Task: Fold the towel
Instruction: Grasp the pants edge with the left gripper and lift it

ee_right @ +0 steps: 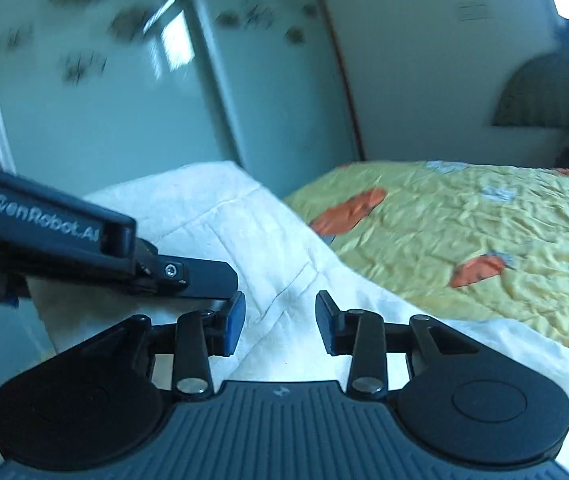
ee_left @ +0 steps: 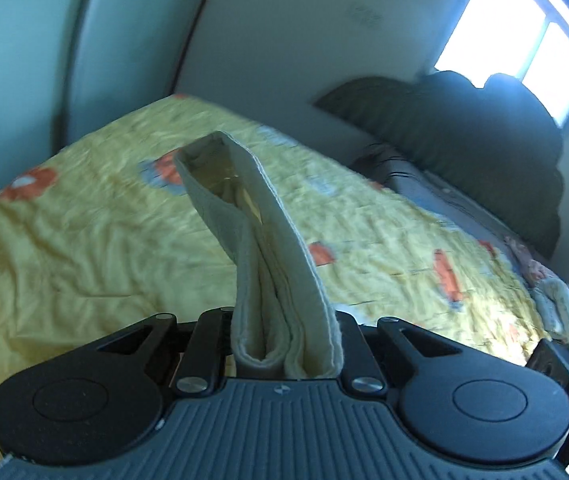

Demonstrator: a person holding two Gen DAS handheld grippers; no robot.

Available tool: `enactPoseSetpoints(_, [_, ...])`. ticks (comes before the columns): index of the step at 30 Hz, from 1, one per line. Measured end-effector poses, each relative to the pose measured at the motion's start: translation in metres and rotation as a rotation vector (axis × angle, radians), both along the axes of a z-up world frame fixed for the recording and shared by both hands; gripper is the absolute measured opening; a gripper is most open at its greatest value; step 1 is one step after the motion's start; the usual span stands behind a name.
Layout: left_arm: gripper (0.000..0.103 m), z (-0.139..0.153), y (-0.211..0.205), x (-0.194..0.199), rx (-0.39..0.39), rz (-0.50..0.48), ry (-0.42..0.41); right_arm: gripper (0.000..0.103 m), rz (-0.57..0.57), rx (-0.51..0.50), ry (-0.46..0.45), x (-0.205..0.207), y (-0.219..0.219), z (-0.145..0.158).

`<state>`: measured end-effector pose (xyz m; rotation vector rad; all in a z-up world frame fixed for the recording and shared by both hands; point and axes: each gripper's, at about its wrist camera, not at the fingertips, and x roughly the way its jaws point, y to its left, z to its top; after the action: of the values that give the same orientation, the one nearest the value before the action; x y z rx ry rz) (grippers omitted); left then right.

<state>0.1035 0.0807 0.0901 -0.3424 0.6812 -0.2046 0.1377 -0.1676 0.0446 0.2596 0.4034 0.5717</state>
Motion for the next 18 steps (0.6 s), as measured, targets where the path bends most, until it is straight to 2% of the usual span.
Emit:
enactPoseSetpoints(4, [0.013,0.018,-0.054,-0.003,-0.028,-0.111,-0.030,0.038,-0.098,0.018,-0.051,-0.017,-0.055,0.016])
enactPoseSetpoints(9, [0.018,0.019,-0.133,-0.012,-0.030,-0.261,-0.041,0.038,-0.261,0.040,-0.040,-0.054,-0.128,0.019])
enactPoseSetpoints(12, [0.019,0.004,-0.184,-0.016,-0.012,-0.357,-0.022,0.038,-0.353,0.049,-0.003,-0.073,-0.169,0.006])
enactPoseSetpoints(16, [0.021,-0.024,-0.241,-0.018,0.036,-0.444,0.019,0.038,-0.442,0.131,0.109,-0.088,-0.226,-0.027])
enactPoseSetpoints(18, [0.023,-0.038,-0.263,-0.021,0.058,-0.482,0.044,0.038,-0.475,0.141,0.147,-0.094,-0.243,-0.043])
